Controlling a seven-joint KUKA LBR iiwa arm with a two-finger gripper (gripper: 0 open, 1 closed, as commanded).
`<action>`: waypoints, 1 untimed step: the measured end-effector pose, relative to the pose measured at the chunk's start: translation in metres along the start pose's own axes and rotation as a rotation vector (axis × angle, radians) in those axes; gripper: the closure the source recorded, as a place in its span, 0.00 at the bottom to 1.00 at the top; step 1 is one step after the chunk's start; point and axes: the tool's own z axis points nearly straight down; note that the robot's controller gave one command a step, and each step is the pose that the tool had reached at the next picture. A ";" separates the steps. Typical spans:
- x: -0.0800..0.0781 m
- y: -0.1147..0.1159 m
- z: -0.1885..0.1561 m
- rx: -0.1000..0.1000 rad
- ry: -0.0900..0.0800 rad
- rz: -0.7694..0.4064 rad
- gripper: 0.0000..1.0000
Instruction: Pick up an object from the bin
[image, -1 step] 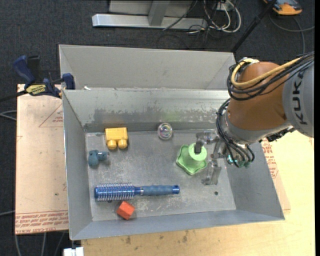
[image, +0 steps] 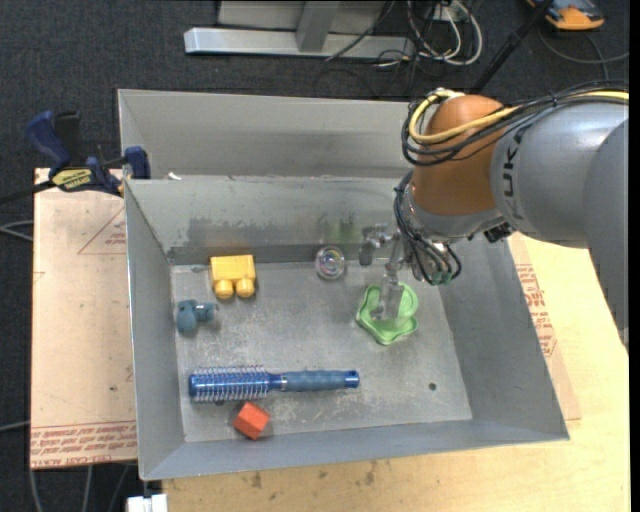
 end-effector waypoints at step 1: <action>0.021 -0.056 0.046 0.000 0.001 -0.506 0.00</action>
Offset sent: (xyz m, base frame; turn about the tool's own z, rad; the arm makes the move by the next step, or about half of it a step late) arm -0.0228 -0.0550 -0.0468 -0.5099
